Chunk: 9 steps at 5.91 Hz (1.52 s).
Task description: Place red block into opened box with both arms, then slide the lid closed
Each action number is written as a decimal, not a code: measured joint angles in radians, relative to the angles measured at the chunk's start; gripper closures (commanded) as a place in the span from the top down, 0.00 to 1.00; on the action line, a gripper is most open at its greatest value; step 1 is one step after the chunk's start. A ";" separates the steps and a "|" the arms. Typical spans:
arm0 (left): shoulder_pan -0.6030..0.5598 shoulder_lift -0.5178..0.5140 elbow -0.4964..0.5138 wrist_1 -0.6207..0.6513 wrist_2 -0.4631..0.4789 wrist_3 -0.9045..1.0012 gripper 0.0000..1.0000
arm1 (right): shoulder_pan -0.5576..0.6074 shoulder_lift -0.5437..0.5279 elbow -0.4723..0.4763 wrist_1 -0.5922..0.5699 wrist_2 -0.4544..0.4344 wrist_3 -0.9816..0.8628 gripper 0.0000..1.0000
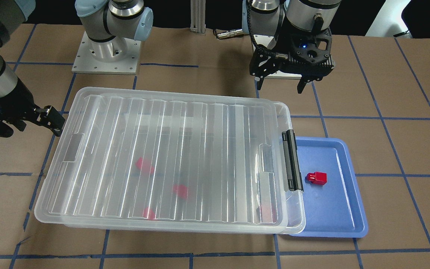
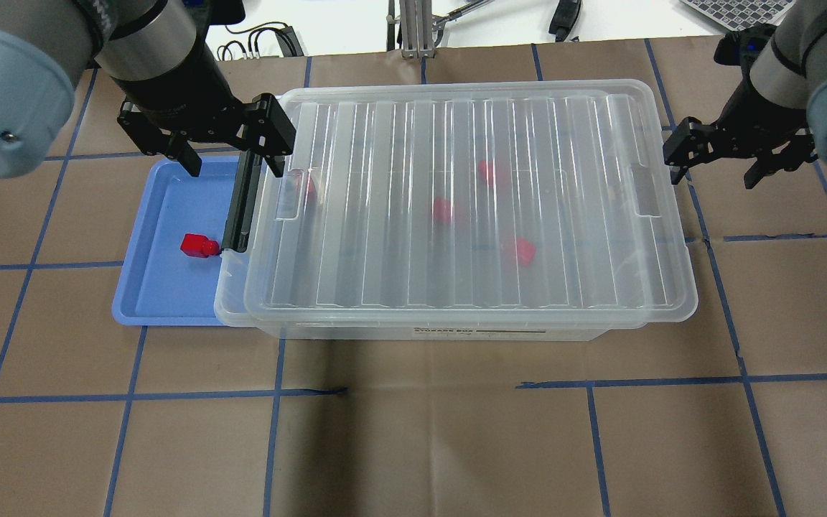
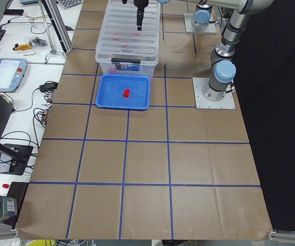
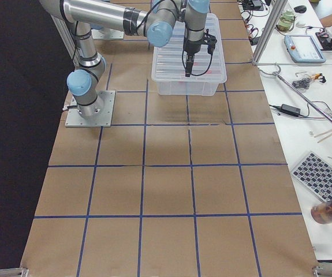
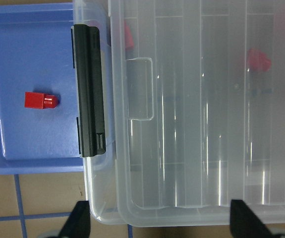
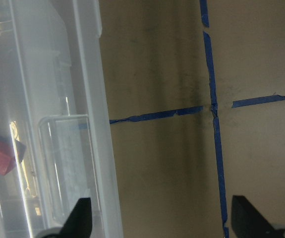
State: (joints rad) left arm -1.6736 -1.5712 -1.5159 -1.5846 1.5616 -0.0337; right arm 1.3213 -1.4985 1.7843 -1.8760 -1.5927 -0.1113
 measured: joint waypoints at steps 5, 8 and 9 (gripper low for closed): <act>0.000 0.001 0.000 0.000 0.000 0.000 0.99 | 0.001 0.032 0.046 -0.028 0.005 -0.105 1.00; 0.002 0.001 0.000 0.000 0.000 0.005 0.99 | -0.001 0.033 0.042 -0.002 -0.001 -0.177 1.00; 0.010 -0.002 0.008 0.000 0.000 0.017 0.99 | -0.002 0.034 0.041 -0.006 -0.006 -0.190 1.00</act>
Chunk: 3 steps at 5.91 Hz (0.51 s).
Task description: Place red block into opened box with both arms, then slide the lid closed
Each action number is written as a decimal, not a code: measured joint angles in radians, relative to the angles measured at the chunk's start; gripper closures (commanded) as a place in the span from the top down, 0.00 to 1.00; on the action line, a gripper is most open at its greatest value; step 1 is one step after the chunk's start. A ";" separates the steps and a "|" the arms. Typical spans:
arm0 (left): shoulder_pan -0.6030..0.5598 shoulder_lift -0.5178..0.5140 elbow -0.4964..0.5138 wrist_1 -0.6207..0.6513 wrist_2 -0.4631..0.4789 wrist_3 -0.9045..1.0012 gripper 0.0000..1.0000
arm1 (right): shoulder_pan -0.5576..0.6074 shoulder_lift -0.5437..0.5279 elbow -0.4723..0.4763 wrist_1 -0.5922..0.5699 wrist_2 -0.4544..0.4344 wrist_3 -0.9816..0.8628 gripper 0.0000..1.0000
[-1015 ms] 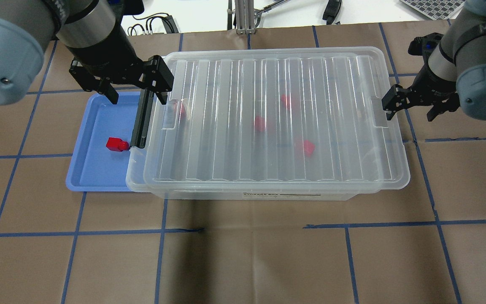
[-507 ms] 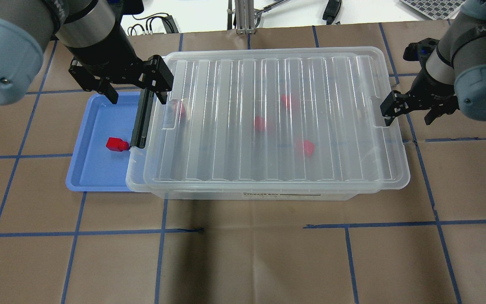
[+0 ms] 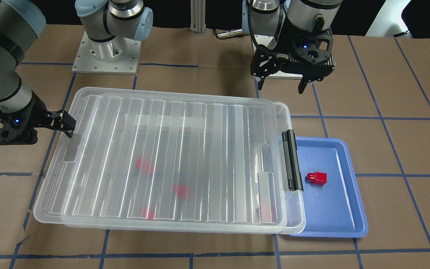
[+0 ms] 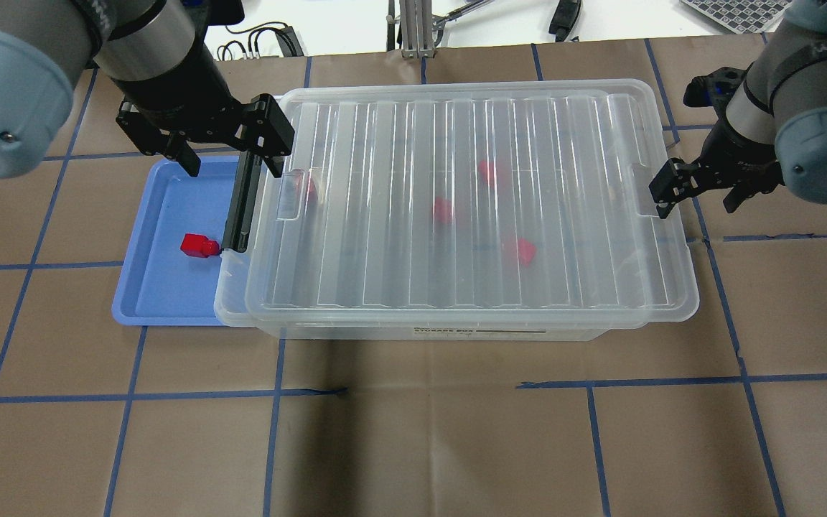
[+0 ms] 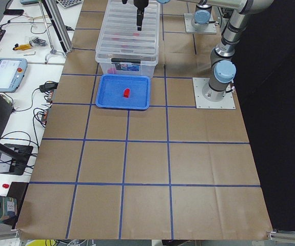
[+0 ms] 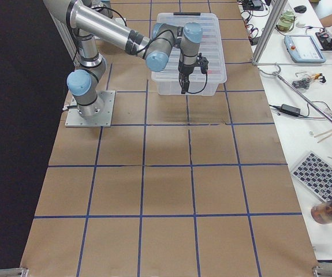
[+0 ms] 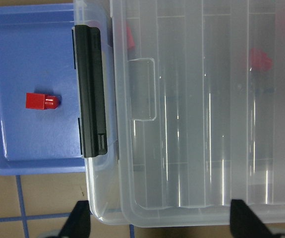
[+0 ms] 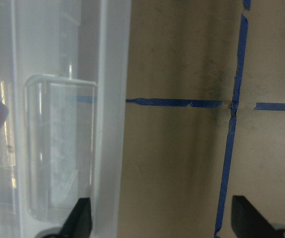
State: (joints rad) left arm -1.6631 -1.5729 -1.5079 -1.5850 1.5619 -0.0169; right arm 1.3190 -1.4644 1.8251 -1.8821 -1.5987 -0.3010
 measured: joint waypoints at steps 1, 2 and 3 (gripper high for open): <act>0.032 -0.003 0.013 -0.001 -0.001 0.028 0.99 | -0.001 0.000 0.000 -0.005 -0.003 -0.017 1.00; 0.086 -0.004 0.011 -0.006 -0.002 0.095 0.99 | -0.002 0.001 0.000 -0.008 -0.006 -0.030 1.00; 0.141 -0.006 -0.001 -0.013 0.000 0.236 0.99 | -0.006 0.001 0.001 -0.009 -0.007 -0.035 1.00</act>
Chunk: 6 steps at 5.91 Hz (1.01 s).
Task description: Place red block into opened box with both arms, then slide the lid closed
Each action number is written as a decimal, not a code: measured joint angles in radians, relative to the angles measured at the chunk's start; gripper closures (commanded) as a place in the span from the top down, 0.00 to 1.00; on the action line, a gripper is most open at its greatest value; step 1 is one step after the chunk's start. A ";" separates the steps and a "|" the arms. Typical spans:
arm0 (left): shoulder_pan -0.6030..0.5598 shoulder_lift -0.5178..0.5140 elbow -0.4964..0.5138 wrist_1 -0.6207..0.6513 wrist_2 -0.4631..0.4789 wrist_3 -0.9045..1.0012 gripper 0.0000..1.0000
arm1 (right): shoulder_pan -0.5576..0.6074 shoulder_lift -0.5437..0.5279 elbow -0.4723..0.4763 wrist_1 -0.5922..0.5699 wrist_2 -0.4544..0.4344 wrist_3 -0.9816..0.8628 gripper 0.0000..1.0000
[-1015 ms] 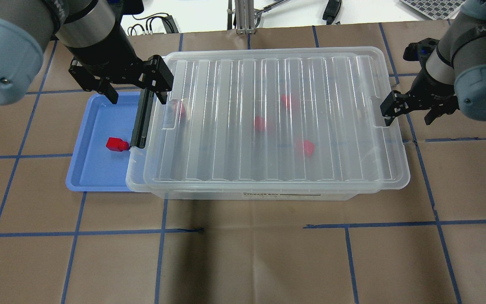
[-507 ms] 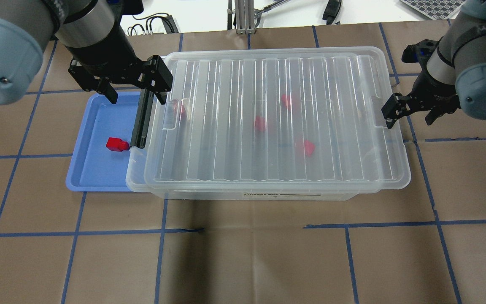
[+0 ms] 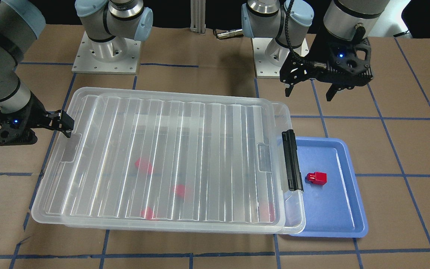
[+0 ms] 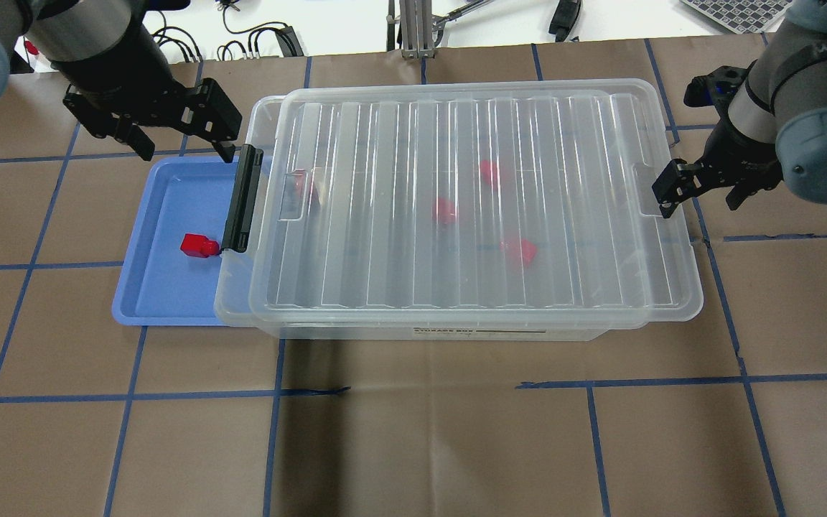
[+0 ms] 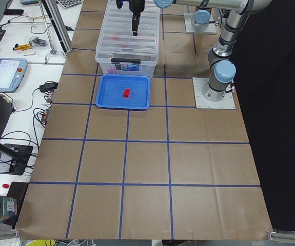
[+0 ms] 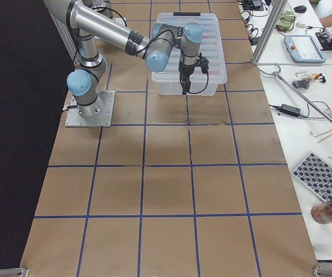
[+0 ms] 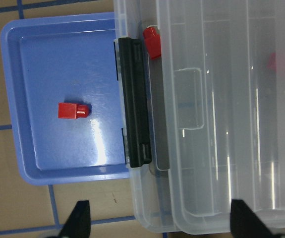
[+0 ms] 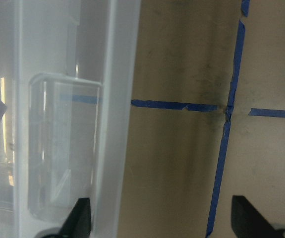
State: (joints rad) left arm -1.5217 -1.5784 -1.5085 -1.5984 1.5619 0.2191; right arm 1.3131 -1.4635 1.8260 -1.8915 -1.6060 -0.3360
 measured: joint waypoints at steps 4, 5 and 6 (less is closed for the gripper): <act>0.112 -0.045 -0.068 0.047 0.009 0.781 0.98 | -0.068 0.001 0.001 -0.003 -0.012 -0.054 1.00; 0.140 -0.064 -0.101 0.122 0.007 0.980 0.98 | -0.082 0.001 0.001 -0.003 -0.021 -0.066 1.00; 0.183 -0.088 -0.145 0.211 0.003 1.188 0.98 | -0.096 0.004 0.001 -0.003 -0.025 -0.076 1.00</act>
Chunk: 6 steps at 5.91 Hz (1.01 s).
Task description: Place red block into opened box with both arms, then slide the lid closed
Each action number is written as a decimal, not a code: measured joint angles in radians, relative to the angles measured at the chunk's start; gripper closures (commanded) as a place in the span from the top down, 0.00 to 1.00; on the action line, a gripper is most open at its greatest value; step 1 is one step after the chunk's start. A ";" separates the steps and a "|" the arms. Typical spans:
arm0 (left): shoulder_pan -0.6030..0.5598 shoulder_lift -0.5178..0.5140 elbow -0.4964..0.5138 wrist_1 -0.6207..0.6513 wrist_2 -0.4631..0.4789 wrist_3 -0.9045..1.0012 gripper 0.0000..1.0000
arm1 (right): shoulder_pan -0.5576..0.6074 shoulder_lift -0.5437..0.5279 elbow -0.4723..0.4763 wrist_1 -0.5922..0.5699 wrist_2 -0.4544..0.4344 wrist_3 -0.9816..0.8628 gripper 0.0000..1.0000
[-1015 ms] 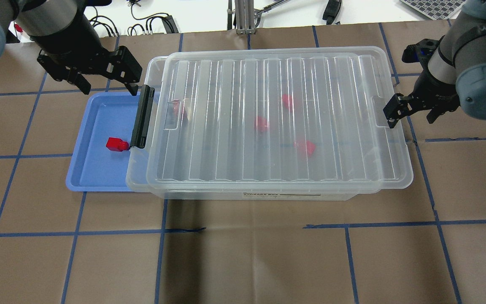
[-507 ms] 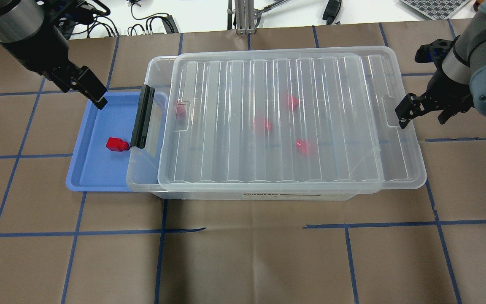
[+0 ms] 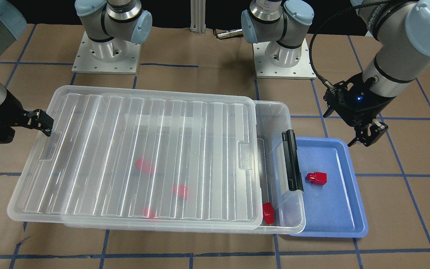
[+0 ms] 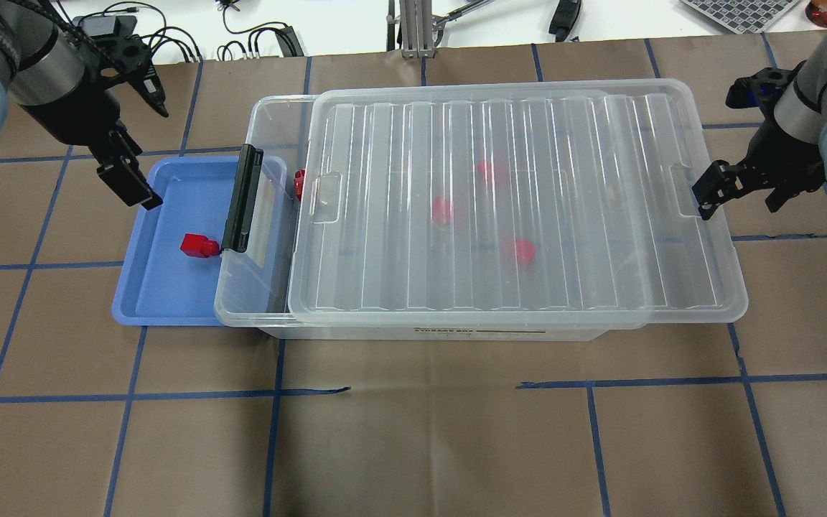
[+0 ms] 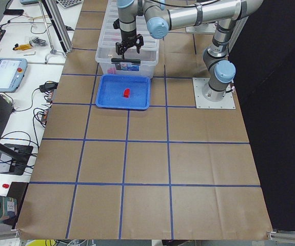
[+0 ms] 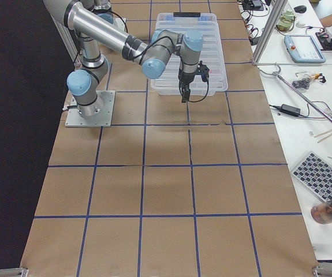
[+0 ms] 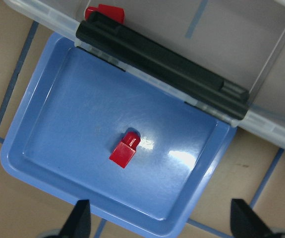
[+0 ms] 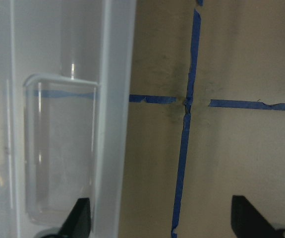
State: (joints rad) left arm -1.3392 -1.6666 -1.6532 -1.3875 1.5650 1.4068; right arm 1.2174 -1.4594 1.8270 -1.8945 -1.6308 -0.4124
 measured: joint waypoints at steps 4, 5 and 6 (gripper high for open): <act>0.042 -0.125 -0.093 0.232 -0.005 0.364 0.98 | -0.062 0.009 -0.004 -0.001 -0.002 -0.046 1.00; 0.041 -0.164 -0.098 0.262 -0.004 0.431 0.98 | -0.067 0.010 -0.004 -0.002 -0.005 -0.049 1.00; 0.041 -0.210 -0.105 0.304 -0.004 0.479 0.98 | -0.076 0.010 -0.006 -0.002 -0.014 -0.058 1.00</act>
State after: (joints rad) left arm -1.2985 -1.8767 -1.7583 -1.0831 1.5614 1.8856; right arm 1.1414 -1.4497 1.8211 -1.8965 -1.6446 -0.4708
